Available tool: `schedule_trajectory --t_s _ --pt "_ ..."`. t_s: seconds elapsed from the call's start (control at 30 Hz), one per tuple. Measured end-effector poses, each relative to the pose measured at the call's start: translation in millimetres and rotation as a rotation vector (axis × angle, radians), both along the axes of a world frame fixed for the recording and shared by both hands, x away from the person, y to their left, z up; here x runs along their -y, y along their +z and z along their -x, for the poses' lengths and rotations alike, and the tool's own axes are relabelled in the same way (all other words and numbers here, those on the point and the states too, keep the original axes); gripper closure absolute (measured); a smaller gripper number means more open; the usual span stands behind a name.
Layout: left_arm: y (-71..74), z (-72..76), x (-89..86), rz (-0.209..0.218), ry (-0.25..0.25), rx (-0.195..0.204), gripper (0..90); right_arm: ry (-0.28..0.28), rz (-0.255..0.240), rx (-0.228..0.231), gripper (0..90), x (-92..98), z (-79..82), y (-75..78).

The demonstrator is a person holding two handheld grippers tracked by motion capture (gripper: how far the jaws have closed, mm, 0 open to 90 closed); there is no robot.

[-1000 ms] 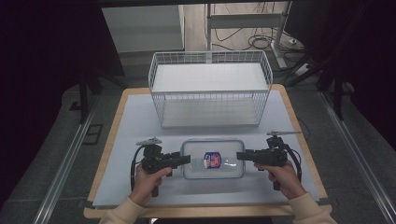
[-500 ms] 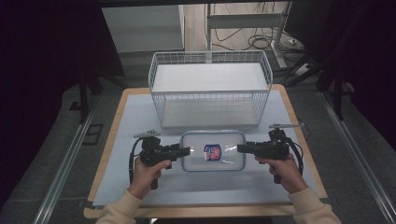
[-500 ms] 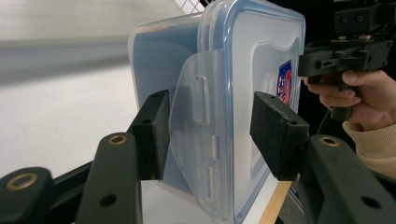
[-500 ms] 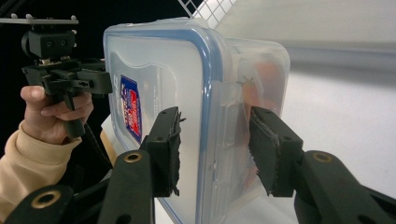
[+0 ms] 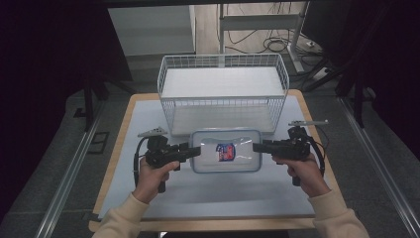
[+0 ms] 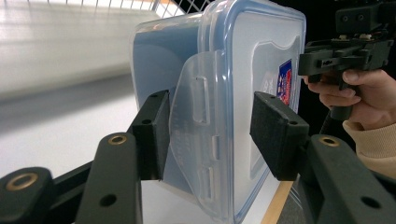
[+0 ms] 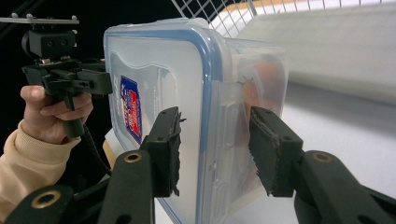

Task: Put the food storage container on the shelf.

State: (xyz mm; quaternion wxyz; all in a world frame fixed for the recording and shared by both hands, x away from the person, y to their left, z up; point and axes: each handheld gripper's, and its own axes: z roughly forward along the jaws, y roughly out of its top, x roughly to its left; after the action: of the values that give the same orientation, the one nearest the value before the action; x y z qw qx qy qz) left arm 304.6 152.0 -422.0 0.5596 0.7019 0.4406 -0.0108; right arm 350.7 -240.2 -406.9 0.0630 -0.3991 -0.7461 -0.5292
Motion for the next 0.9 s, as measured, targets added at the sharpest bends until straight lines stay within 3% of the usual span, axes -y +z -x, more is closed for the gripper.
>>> schedule_trajectory --t_s 0.4,0.9 --pt "28.4 -4.8 -3.2 0.002 0.013 0.044 49.5 0.006 -0.012 0.047 54.9 -3.2 -8.1 28.9" --pt "58.3 -24.8 -2.6 0.016 0.009 0.08 49.5 0.003 -0.003 0.095 54.9 -2.5 -23.7 62.4"
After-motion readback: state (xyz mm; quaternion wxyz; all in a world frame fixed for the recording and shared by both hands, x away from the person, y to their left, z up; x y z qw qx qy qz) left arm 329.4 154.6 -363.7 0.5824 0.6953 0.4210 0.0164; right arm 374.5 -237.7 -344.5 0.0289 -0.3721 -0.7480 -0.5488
